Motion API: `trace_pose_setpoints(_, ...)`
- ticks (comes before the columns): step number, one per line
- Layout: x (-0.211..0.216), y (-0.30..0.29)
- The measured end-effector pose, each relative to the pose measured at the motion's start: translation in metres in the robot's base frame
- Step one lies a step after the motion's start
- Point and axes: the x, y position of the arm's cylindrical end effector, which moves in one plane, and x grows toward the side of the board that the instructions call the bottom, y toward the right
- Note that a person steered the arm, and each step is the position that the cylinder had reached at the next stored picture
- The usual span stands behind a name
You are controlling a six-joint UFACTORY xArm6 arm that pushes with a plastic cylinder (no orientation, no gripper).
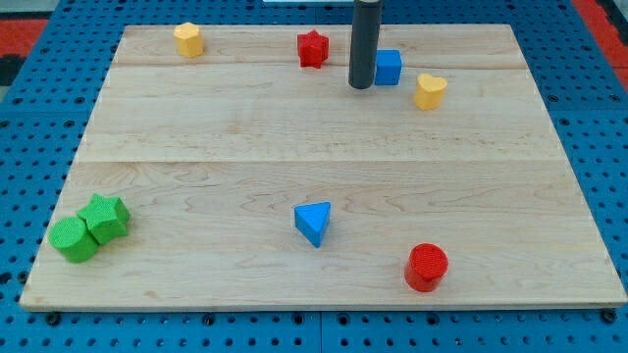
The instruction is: Move the blue cube towards the top right
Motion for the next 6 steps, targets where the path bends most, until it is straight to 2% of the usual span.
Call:
trace_pose_setpoints(1, -0.031, 0.029)
trace_pose_setpoints(2, -0.024, 0.043)
trace_pose_setpoints(3, 0.012, 0.044)
trace_pose_setpoints(4, -0.003, 0.08)
trace_pose_setpoints(5, -0.048, 0.092)
trace_pose_setpoints(6, -0.051, 0.113)
